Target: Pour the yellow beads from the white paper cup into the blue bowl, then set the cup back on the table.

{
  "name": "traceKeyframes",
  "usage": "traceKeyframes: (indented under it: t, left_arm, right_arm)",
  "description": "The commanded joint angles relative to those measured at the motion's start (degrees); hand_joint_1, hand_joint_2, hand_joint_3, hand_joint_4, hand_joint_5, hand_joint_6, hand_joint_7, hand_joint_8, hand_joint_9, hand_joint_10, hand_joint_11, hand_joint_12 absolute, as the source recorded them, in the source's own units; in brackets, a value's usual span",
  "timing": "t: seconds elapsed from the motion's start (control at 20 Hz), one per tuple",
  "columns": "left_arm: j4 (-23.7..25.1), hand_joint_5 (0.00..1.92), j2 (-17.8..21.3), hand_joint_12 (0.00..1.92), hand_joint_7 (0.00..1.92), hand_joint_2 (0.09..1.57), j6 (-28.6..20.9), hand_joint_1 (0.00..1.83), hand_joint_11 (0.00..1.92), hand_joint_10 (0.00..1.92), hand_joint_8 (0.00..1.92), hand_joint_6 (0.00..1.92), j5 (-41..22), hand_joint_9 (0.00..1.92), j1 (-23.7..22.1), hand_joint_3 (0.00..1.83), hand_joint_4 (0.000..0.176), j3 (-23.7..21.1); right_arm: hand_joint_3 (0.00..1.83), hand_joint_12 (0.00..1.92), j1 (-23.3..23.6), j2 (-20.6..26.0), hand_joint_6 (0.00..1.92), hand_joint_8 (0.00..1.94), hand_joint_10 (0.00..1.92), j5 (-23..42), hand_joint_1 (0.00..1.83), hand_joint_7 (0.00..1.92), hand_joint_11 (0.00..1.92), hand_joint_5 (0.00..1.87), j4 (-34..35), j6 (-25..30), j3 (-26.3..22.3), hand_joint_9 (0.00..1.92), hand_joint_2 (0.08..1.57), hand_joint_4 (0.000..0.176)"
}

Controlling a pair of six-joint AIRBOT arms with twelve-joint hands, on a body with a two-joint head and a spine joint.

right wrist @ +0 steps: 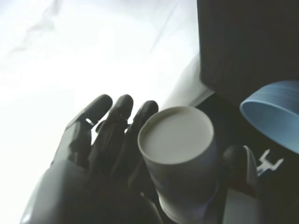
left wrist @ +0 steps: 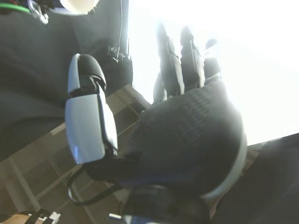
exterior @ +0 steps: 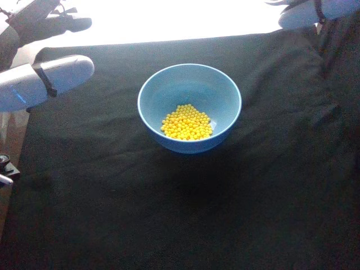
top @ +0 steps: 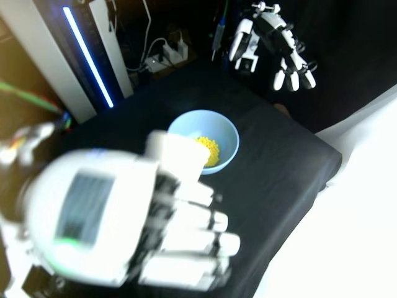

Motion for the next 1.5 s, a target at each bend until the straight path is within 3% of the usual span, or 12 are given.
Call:
traceKeyframes:
  t: [0.0,0.25,0.4,0.45,0.55,0.6,0.65,0.9,1.0,1.05,1.4,1.45]
  left_arm:
    - [-0.63,0.12,-0.22,0.23,0.58,1.09,-0.60,0.61,0.00,0.00,0.00,0.00,-6.67,0.32,-0.77,0.00,0.000,0.06]
    - [-0.63,0.11,-0.34,0.21,0.57,1.09,-0.61,0.59,0.00,0.00,0.00,0.00,-6.41,0.30,-0.59,0.00,0.000,0.06]
    - [-0.63,0.12,-0.51,0.10,0.61,1.07,-0.62,0.60,0.00,0.01,0.01,0.00,-6.38,0.34,-0.52,0.00,0.000,0.08]
    - [-0.63,0.12,-0.59,0.10,0.61,1.07,-0.62,0.60,0.00,0.01,0.01,0.00,-6.38,0.35,-0.49,0.00,0.000,0.11]
    - [-0.63,0.10,-0.84,0.13,0.58,1.09,-0.72,0.61,0.00,0.00,0.00,0.00,-6.31,0.34,-0.48,0.00,0.000,0.23]
    - [-0.62,0.11,-0.99,0.13,0.59,1.09,-0.80,0.61,0.00,0.00,0.00,0.00,-6.26,0.34,-0.48,0.00,0.000,0.33]
    - [-0.62,0.11,-1.13,0.16,0.60,1.08,-0.84,0.61,0.00,0.00,0.00,0.00,-6.22,0.34,-0.47,0.00,0.000,0.36]
    - [-0.60,0.13,-1.34,0.12,0.63,1.07,-0.83,0.61,0.02,0.01,0.00,0.01,-6.28,0.37,-0.28,0.00,0.000,0.49]
    - [-0.57,0.12,-1.44,0.13,0.64,1.08,-0.83,0.62,0.03,0.01,0.01,0.00,-6.29,0.39,-0.28,0.00,0.000,0.54]
    - [-0.52,0.11,-1.53,0.12,0.64,1.09,-0.83,0.64,0.00,0.01,0.00,0.00,-6.26,0.38,-0.29,0.00,0.000,0.58]
    - [-0.28,0.11,-1.74,0.24,0.64,1.09,-0.96,0.63,0.00,0.00,0.00,0.00,-6.27,0.41,-0.35,0.00,0.000,0.65]
    - [-0.25,0.12,-1.74,0.26,0.65,1.09,-1.00,0.63,0.00,0.01,0.00,0.00,-6.27,0.44,-0.36,0.00,0.000,0.65]
  right_arm:
    - [0.00,1.16,-0.59,0.00,1.25,0.01,0.01,8.54,0.96,0.84,0.00,0.80,4.83,0.14,0.36,0.59,1.21,0.118]
    - [0.00,1.39,-10.47,-1.37,1.10,0.03,0.07,17.04,1.00,0.99,0.00,0.90,20.87,0.15,2.35,0.78,1.16,0.119]
    - [0.00,1.02,-13.98,-2.25,1.06,0.01,0.01,20.03,0.98,0.94,0.00,0.92,27.06,0.15,2.77,0.54,1.14,0.176]
    - [0.00,0.64,-15.20,-2.68,0.42,0.01,0.00,21.41,0.89,0.65,0.00,0.78,29.45,0.17,2.96,0.33,1.17,0.052]
    - [0.00,0.54,-17.86,-3.67,0.04,0.00,0.01,23.89,0.92,0.55,0.00,0.77,34.00,0.25,3.33,0.34,1.17,0.000]
    - [0.00,0.20,-18.91,-4.23,0.87,0.00,0.02,25.00,0.98,0.53,0.03,0.88,35.95,0.53,3.60,0.29,1.15,0.119]
    - [0.00,0.15,-20.11,-5.01,0.38,0.01,0.02,26.23,0.97,0.62,0.01,0.76,37.96,1.32,4.05,0.32,1.16,0.004]
    - [0.00,0.00,-23.57,-9.84,1.04,0.02,0.03,29.81,1.00,0.95,0.00,0.94,45.37,5.14,6.66,0.36,1.14,0.161]
    - [0.00,0.47,-24.36,-11.26,1.06,0.01,0.01,30.09,1.00,0.97,0.00,0.93,46.78,5.93,7.37,0.49,1.15,0.129]
    - [0.00,0.45,-24.80,-12.17,1.13,0.01,0.01,30.22,0.97,0.90,0.00,0.88,47.71,6.38,7.82,0.41,1.17,0.172]
    - [0.00,0.00,-27.65,-15.88,1.10,0.02,0.01,30.49,0.97,0.84,0.00,0.90,52.87,9.79,9.87,0.22,1.16,0.176]
    - [0.00,0.00,-28.20,-16.51,1.14,0.02,0.02,30.48,0.99,0.87,0.00,0.88,53.27,10.18,10.51,0.27,1.17,0.118]
